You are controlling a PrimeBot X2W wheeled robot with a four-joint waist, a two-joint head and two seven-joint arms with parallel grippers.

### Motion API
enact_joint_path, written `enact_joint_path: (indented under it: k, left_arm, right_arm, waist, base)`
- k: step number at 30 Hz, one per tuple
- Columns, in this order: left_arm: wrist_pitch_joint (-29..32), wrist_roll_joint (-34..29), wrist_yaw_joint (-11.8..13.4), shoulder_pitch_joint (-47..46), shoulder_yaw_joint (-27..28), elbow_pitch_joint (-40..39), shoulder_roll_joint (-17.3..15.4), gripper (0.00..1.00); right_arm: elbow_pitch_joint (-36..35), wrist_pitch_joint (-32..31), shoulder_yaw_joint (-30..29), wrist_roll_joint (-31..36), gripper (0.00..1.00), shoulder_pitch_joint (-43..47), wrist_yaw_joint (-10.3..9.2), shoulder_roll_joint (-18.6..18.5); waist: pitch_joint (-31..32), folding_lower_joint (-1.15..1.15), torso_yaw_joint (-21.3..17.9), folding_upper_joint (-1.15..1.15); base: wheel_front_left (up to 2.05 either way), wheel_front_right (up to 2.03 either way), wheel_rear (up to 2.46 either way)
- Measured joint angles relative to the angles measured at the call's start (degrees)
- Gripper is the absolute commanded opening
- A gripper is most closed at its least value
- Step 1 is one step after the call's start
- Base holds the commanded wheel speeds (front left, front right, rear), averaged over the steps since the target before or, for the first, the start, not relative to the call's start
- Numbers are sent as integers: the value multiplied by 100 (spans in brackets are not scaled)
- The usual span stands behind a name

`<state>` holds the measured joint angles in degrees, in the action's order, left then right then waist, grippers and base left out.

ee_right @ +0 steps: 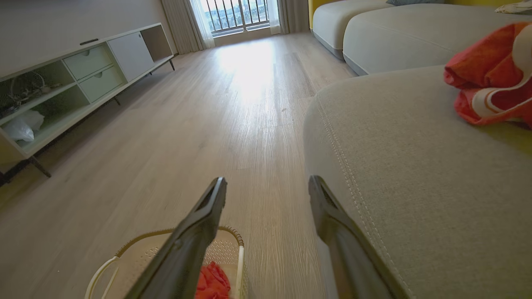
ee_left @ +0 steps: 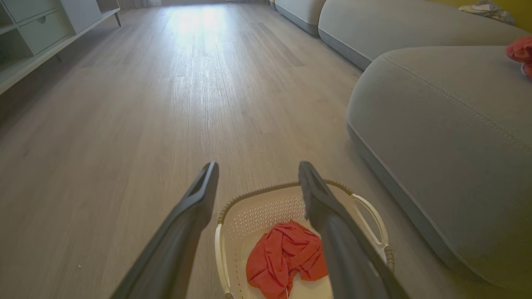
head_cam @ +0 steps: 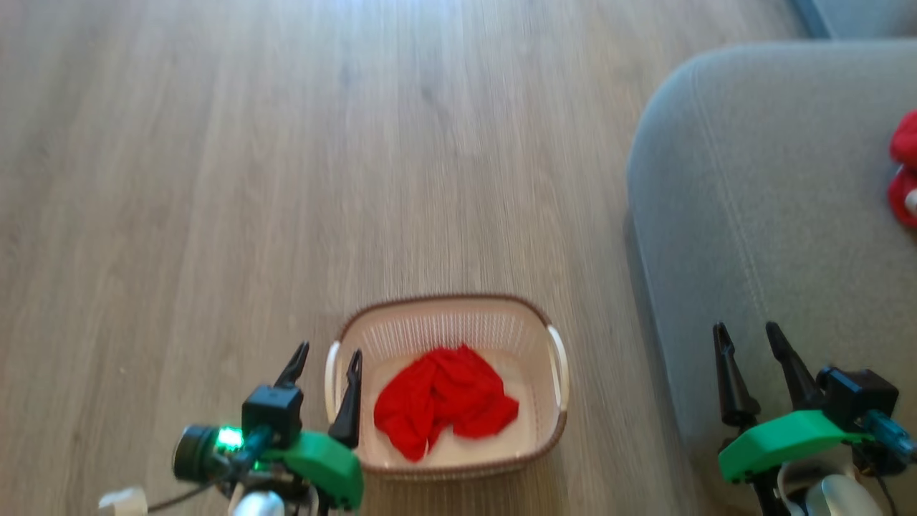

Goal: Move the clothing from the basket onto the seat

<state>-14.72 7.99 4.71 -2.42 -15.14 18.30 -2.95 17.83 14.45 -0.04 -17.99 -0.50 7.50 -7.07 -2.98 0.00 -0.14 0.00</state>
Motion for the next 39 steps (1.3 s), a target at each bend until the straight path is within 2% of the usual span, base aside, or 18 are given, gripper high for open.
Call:
enact_joint_path:
  k: [9,12,18,23,30,39]
  left_arm:
    - [1,-275,-301,-965,-96,426,5,100]
    - [1,-441,-436,-1393,-135,705,11,100]
    - [1,-643,-542,-2263,-145,1366,-18,100]
    - [1,-816,-612,-3060,-192,1990,-123,100]
    - [1,-868,-793,-4218,-338,3330,-212,100]
    - [1,-1060,-797,-5102,-523,4511,-298,100]
  right_arm:
    - [-413,0,-52,250,100,-389,0,169]
    - [-586,0,4,333,100,-587,0,193]
    - [-951,0,58,450,100,-762,0,341]
    - [-1199,0,268,531,100,-932,0,367]
    - [-1503,0,604,406,100,-1197,0,397]
    - [-1780,1,809,210,100,-1450,0,399]
  waist:
    - [-1109,2,-208,0]
    - [-1572,2,-291,0]
    - [-2509,3,-479,0]
    - [-3266,2,-645,0]
    - [-4268,2,-956,-1]
    - [-4813,1,-1427,-1]
  base:
    - [0,0,0]
    - [0,0,0]
    - [0,0,0]
    - [0,0,0]
    - [0,0,0]
    - [0,0,0]
